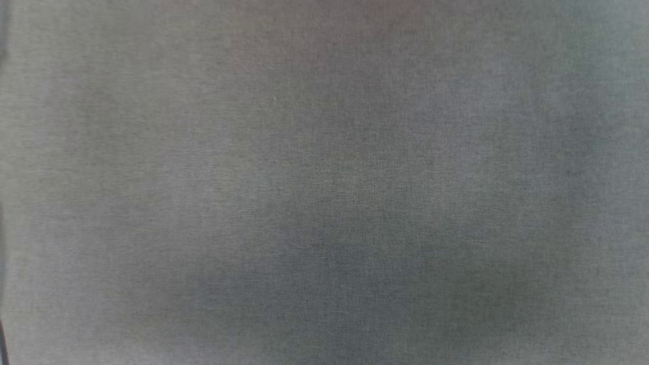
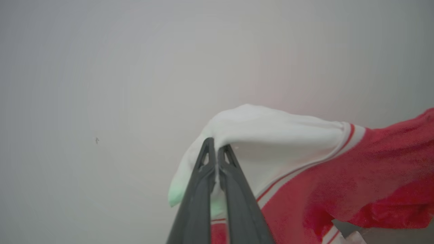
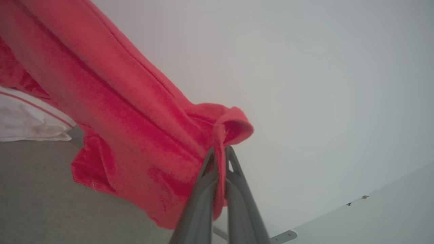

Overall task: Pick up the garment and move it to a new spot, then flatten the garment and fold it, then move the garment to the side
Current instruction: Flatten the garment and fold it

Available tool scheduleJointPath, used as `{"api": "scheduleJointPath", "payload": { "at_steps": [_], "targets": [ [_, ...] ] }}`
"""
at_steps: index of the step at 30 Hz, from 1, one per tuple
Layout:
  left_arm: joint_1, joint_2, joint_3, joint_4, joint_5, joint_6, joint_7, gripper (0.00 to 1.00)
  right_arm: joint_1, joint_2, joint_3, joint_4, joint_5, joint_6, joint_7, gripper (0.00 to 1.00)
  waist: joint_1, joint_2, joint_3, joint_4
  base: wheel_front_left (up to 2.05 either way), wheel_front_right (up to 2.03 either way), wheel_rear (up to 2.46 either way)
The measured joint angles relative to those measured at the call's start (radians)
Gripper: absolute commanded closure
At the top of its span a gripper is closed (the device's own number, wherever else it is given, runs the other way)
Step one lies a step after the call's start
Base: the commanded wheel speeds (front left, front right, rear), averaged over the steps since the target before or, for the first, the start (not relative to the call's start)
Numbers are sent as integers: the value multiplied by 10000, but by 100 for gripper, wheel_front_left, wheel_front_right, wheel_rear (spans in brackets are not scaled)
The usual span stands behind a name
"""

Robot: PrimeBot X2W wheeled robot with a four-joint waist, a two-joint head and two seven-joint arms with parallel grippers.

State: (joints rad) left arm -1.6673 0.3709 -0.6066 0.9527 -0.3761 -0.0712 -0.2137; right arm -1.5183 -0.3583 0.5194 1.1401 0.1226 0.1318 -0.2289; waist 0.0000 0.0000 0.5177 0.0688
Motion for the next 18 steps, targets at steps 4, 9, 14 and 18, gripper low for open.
{"api": "scheduleJointPath", "payload": {
  "at_steps": [4,9,14,18],
  "targets": [
    [1021,-230,-414,474,-397,-437,523,100,983,245,612,293,491,-2,174,100,0,0,-405,122,0,0,0],
    [2522,-255,-955,418,-1254,-564,1574,100,2127,318,1415,-15,1634,-2,550,100,0,0,-910,224,0,0,0],
    [4481,349,-2084,-1369,-2926,-570,3229,100,3707,-433,2619,-1335,3384,-2,1258,100,0,0,-1572,336,0,0,0],
    [5863,1335,-2378,-2926,-3948,-570,4393,100,4858,-1321,3358,-2880,4878,-2,1856,100,0,0,-2040,431,0,0,0]
  ]
}}
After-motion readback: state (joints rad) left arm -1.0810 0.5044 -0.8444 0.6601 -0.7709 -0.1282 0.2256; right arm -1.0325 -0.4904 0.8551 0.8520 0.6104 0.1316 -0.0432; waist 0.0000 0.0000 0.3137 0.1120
